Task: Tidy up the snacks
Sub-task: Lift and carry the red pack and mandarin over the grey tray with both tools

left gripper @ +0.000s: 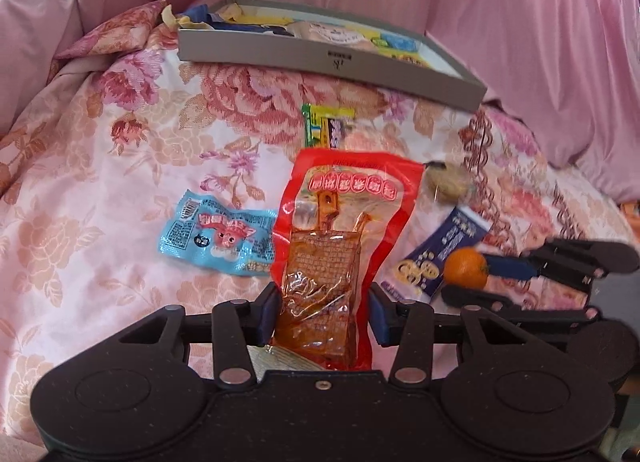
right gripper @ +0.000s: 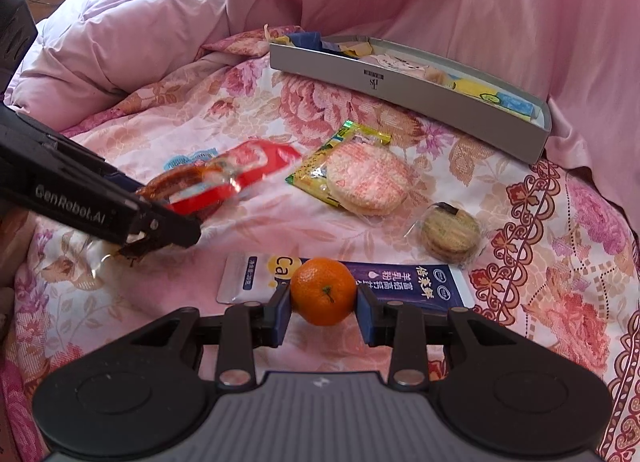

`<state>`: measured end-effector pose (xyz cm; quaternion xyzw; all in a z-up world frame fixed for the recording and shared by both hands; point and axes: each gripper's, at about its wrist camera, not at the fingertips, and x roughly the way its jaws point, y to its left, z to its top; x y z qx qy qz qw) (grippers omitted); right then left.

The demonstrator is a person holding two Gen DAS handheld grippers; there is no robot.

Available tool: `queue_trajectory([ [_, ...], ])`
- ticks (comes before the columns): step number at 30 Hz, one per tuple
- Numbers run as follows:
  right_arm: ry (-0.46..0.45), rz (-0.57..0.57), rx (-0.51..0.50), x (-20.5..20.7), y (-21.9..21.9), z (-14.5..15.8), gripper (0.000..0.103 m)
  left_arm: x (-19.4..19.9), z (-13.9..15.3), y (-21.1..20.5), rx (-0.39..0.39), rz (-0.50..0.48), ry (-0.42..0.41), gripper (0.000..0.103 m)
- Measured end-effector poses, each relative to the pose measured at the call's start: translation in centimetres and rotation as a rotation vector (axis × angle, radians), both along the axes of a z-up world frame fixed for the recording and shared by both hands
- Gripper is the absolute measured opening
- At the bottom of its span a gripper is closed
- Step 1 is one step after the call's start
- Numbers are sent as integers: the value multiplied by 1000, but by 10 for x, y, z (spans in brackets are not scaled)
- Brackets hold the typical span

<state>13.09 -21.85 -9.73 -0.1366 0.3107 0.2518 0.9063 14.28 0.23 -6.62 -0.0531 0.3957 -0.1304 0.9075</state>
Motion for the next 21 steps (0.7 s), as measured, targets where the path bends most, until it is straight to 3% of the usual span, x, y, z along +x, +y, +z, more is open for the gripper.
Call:
queue_trajectory([
  [8, 1, 7, -6, 0, 1, -2, 38, -3, 2, -4, 5, -24, -24, 47],
  [15, -26, -9, 2, -1, 0, 2, 38, 2, 3, -3, 25, 22, -12, 46],
  [21, -64, -28, 28, 5, -3, 8, 38, 17, 21, -10, 19, 54, -39, 46],
])
